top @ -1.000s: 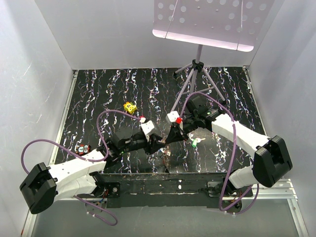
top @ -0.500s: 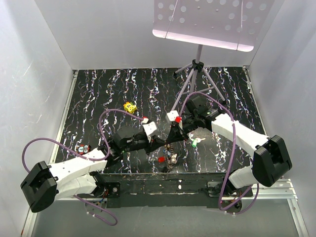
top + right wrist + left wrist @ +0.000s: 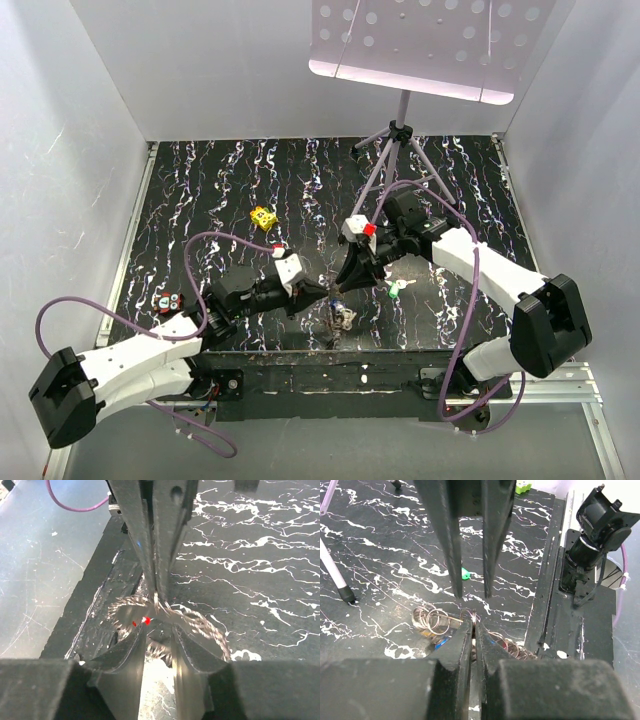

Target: Put the keys on the keyring

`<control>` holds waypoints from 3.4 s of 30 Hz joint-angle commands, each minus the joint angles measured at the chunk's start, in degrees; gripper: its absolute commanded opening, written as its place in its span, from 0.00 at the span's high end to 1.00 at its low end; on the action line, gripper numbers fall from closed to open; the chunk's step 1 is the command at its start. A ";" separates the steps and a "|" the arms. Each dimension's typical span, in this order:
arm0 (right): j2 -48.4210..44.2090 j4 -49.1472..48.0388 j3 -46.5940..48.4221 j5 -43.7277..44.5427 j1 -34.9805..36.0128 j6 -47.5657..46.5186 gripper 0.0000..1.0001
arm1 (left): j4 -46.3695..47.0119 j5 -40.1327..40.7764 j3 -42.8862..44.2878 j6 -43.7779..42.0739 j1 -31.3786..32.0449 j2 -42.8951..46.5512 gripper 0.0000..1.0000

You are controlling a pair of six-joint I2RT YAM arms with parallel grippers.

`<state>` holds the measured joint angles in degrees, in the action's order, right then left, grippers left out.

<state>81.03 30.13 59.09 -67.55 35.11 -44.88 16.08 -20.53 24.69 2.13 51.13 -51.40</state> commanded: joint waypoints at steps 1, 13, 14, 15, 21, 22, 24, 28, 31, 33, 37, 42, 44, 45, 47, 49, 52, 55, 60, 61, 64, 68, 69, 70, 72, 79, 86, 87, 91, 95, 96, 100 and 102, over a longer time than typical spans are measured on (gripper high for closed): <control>-2.02 -0.42 1.20 -5.13 -1.19 -1.25 0.64 | 6.68 0.58 -2.88 0.50 0.19 4.19 1.00; -1.93 -2.79 0.59 -7.69 -0.40 1.20 0.64 | 22.86 0.85 -8.08 7.62 0.19 2.36 1.00; -1.85 -3.06 0.50 -7.60 -0.31 1.72 0.64 | 22.95 0.85 -7.99 7.71 0.19 2.09 1.00; -1.76 -3.41 0.33 -7.42 -0.40 1.90 0.64 | 22.95 0.93 -7.90 7.71 0.19 2.00 1.00; -0.79 -4.02 0.15 -6.90 0.13 2.96 0.68 | 22.16 2.08 -8.08 7.54 0.19 2.70 1.00; -0.79 -4.03 0.15 -6.98 0.22 3.05 0.70 | 22.33 2.25 -8.16 7.62 0.19 2.88 1.00; -0.79 -4.03 0.15 -7.16 0.48 3.13 0.73 | 22.68 2.87 -8.60 7.89 0.19 3.06 1.00; -0.70 -3.94 0.24 -7.60 0.92 3.31 0.77 | 23.12 3.31 -8.95 8.33 0.19 3.23 1.00; -0.44 -4.03 0.41 -7.60 1.27 3.57 0.80 | 23.30 3.83 -9.04 8.50 0.19 3.23 1.00; -0.18 -4.11 0.32 -7.51 1.62 3.57 0.80 | 23.56 3.84 -9.04 8.59 0.19 3.23 1.00; 0.44 -4.38 0.24 -6.90 2.06 3.75 0.79 | 23.56 4.10 -9.04 8.59 0.28 3.58 1.00; 1.05 -4.55 0.15 -6.37 2.15 3.75 0.75 | 23.74 4.01 -9.22 8.85 0.19 3.85 1.00; 1.23 -4.47 0.15 -6.28 2.15 3.75 0.75 | 23.65 4.01 -9.31 8.94 0.19 3.93 1.00; 1.23 -4.38 0.15 -6.11 2.15 3.66 0.74 | 23.65 4.01 -9.22 8.86 0.19 3.94 1.00; 1.06 -3.51 0.67 -6.10 2.15 2.88 0.73 | 23.21 4.10 -9.31 8.68 0.28 4.29 1.00; 0.79 -0.87 1.72 -5.75 1.98 0.86 0.72 | 23.21 4.36 -9.57 8.68 0.28 4.73 1.00; 0.27 -0.07 2.08 -5.49 1.28 0.67 0.72 | 23.04 4.80 -10.01 8.59 0.28 5.34 1.00; 0.09 -0.07 1.99 -5.23 0.75 0.85 0.71 | 22.95 5.07 -10.18 8.68 0.28 5.69 1.00; 0.35 -2.35 1.56 -4.26 0.75 3.22 0.71 | 22.77 4.80 -9.83 8.68 0.19 5.61 1.00; 0.27 -3.40 1.38 -4.00 0.75 4.27 0.70 | 23.03 4.63 -9.83 8.68 0.28 5.52 1.00; 0.35 -6.83 0.50 -2.94 0.75 7.61 0.69 | 23.74 4.36 -9.83 9.12 0.28 4.82 1.00; 0.44 -10.17 -0.38 -2.50 0.75 10.87 0.67 | 24.61 4.01 -9.66 9.29 0.19 3.67 1.00; 0.35 -10.53 -0.38 -2.59 0.83 11.13 0.66 | 24.79 3.92 -9.57 9.38 0.19 3.41 1.00; 0.44 -10.79 -0.55 -2.59 1.10 11.31 0.66 | 25.05 3.92 -9.48 9.38 0.28 3.15 1.00; 0.44 -10.79 -0.64 -2.85 1.36 11.31 0.66 | 25.06 4.01 -9.31 9.38 0.19 2.71 1.00; 0.88 -8.43 -0.20 -4.87 2.33 9.20 0.73 | 24.62 5.06 -9.22 8.94 0.28 3.05 1.00; 1.23 -8.07 -0.03 -5.40 2.94 8.94 0.74 | 23.56 7.17 -9.39 8.42 0.19 3.76 1.00; 1.32 -7.90 -0.03 -5.49 3.03 8.76 0.73 | 23.30 7.61 -9.39 8.33 0.28 4.02 1.00; 1.49 -7.02 0.24 -6.01 3.21 7.97 0.72 | 22.77 8.58 -9.57 8.07 0.19 4.55 1.00; 1.58 -6.75 0.32 -6.19 3.38 7.88 0.71 | 22.60 9.28 -9.75 8.15 0.19 4.90 1.00; 1.58 -6.75 0.32 -6.19 3.47 7.88 0.71 | 22.60 9.37 -9.83 8.07 0.19 4.82 1.00; 1.76 -7.28 0.50 -6.19 3.73 8.58 0.70 | 22.68 9.64 -9.75 8.15 0.28 4.55 1.00; 1.85 -8.15 0.41 -5.93 4.00 9.46 0.69 | 22.95 9.81 -9.83 8.24 0.19 4.46 1.00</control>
<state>82.85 22.00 58.59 -69.52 36.99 -36.47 36.45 -14.96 14.50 11.53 51.51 -47.77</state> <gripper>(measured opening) 0.304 0.031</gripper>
